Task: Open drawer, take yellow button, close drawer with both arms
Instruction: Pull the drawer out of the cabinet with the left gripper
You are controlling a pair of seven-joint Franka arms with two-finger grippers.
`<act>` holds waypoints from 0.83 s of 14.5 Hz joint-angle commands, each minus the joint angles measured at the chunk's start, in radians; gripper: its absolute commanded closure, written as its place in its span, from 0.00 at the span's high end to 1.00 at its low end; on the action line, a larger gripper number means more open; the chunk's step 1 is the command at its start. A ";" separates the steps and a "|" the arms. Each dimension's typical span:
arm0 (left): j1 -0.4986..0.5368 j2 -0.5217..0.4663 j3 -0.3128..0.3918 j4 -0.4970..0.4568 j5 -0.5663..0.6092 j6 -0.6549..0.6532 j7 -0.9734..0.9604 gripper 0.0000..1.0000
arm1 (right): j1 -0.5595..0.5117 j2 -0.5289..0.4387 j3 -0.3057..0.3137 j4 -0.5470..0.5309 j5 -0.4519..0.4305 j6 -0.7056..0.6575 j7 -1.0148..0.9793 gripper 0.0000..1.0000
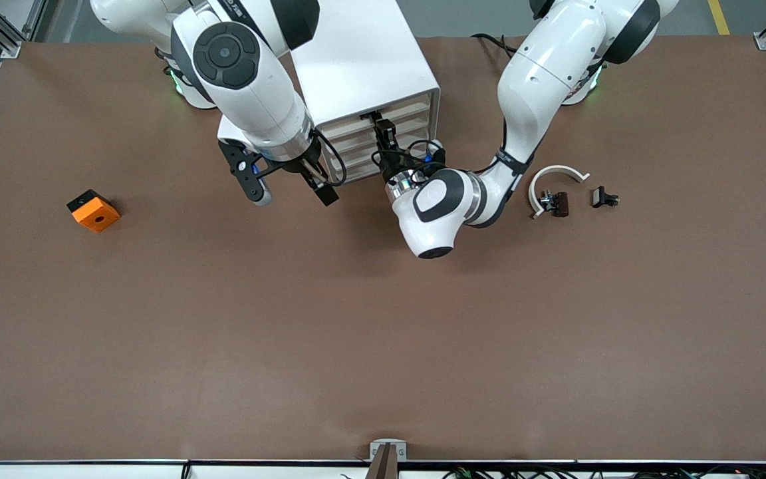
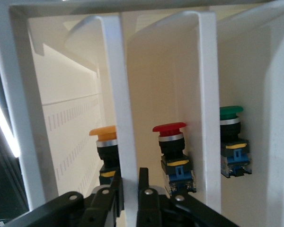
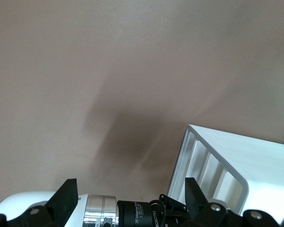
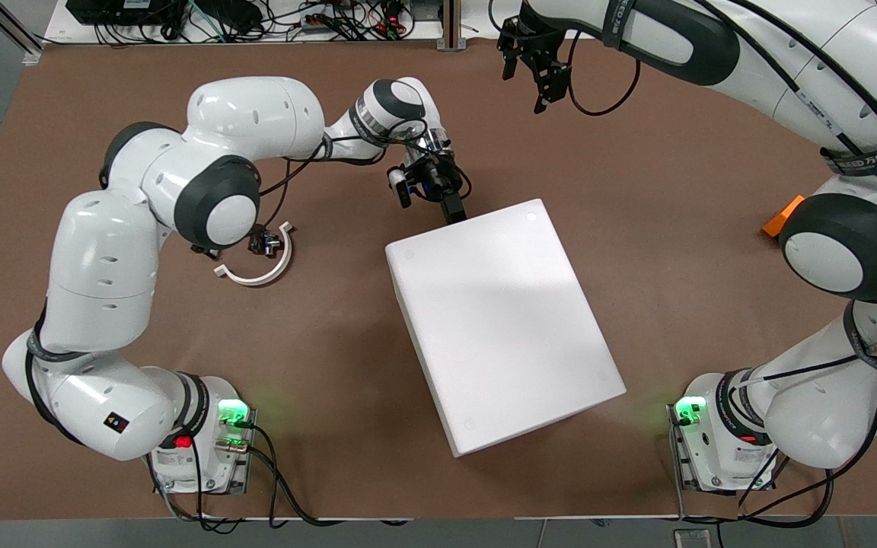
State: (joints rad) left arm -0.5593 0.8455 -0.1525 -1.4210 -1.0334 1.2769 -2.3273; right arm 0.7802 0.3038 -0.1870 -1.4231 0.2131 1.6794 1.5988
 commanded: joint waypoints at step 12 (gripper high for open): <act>0.081 0.027 0.027 0.039 -0.017 0.073 0.091 0.00 | 0.017 0.024 0.001 0.030 -0.004 -0.007 0.016 1.00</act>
State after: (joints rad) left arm -0.4910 0.8462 -0.1470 -1.4124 -1.0400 1.2976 -2.3104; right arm 0.7820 0.3138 -0.1850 -1.4227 0.2131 1.6794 1.5988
